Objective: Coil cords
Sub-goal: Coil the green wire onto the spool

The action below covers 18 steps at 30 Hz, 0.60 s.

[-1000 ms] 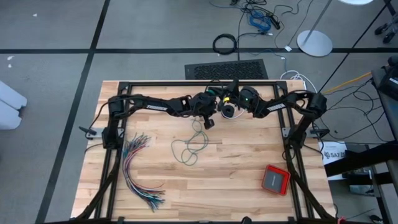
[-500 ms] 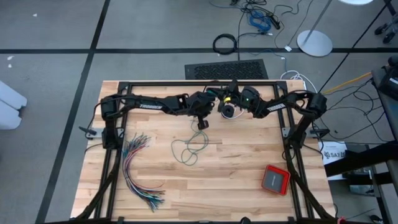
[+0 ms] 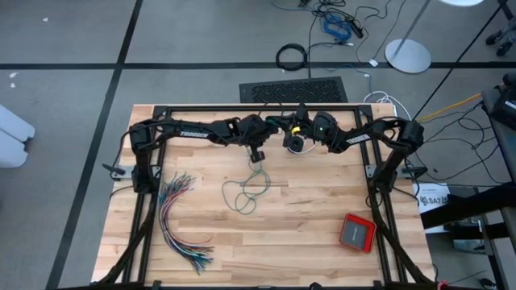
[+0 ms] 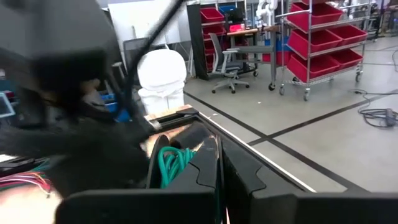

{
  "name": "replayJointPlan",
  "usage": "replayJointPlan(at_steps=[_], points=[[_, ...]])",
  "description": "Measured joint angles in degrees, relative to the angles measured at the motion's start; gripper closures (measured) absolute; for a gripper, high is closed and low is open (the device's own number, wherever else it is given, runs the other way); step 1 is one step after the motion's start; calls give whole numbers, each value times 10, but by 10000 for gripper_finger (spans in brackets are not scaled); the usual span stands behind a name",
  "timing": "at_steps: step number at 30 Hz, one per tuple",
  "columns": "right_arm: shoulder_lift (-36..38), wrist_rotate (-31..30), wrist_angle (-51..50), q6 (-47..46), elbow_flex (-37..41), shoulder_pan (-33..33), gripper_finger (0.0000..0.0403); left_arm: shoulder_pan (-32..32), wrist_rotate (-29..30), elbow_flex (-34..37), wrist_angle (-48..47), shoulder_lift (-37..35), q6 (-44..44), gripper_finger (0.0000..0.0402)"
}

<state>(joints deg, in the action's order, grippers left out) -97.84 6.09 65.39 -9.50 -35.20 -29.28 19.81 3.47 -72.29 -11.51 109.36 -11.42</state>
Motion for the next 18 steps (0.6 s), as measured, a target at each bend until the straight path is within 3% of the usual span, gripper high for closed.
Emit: replayJointPlan(at_steps=[18], points=[[11,18,-3,-4,0,0,403,66,-95,115,144,-3,43,402]])
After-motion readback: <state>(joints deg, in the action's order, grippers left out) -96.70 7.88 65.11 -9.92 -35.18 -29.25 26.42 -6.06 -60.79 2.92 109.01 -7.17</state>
